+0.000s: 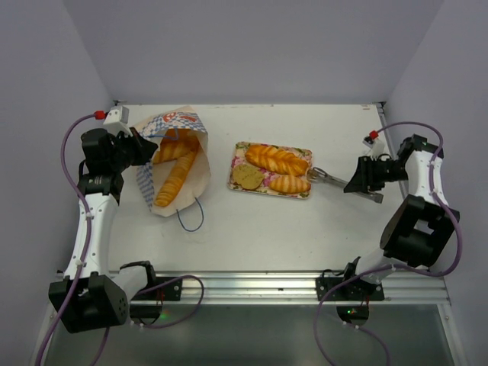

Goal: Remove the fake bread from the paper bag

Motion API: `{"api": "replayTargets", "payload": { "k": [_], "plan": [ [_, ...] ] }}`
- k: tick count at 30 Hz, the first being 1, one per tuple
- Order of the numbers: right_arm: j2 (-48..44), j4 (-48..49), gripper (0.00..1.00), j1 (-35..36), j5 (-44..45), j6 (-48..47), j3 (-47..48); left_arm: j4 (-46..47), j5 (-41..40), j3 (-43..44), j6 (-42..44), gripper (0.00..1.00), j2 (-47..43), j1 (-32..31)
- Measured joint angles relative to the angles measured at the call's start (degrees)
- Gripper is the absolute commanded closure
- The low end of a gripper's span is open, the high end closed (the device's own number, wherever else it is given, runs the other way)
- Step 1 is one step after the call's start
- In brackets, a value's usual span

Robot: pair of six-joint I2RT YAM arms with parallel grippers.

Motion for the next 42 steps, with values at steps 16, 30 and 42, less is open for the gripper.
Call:
{"api": "replayTargets", "payload": {
  "k": [16,30,42],
  "plan": [
    [-1.81,-5.81,0.65,9.64,-5.84,-10.71,10.01,-0.44,-0.04,0.02,0.07,1.0,0.07,0.0],
    [-11.34,9.05,0.68,60.78,5.16,-2.36,20.24,-4.04,-0.15,1.44,0.63,1.0,0.11,0.0],
    [11.63,20.46,0.68,87.38,39.67,-5.51,29.73,-7.1,-0.66,2.45,1.53,1.0,-0.11,0.0]
  ]
}}
